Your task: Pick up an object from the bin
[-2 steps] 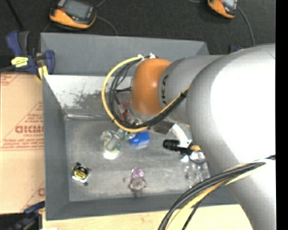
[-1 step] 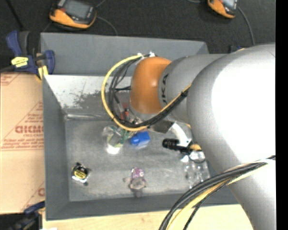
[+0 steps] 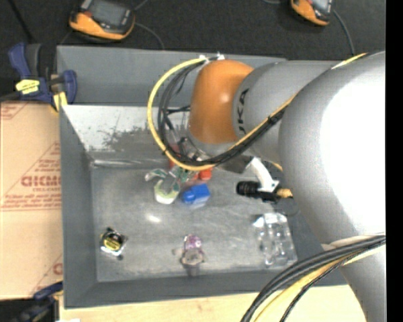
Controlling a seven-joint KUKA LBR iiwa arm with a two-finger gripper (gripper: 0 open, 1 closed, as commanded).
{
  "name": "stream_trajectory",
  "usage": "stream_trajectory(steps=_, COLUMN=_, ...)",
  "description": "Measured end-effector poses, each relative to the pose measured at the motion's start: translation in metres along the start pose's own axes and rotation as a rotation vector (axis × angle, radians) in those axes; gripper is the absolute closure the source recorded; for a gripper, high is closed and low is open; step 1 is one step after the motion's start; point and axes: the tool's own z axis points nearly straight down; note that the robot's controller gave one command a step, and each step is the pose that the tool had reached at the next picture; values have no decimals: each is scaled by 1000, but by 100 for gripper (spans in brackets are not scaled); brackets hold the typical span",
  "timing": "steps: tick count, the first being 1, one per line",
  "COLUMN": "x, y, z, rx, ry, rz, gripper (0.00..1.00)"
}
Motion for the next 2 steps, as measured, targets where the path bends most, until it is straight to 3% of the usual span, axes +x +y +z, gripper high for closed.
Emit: stream_trajectory(steps=2, x=-4, y=1, z=-71, rx=1, ry=1, rz=-12, gripper=100)
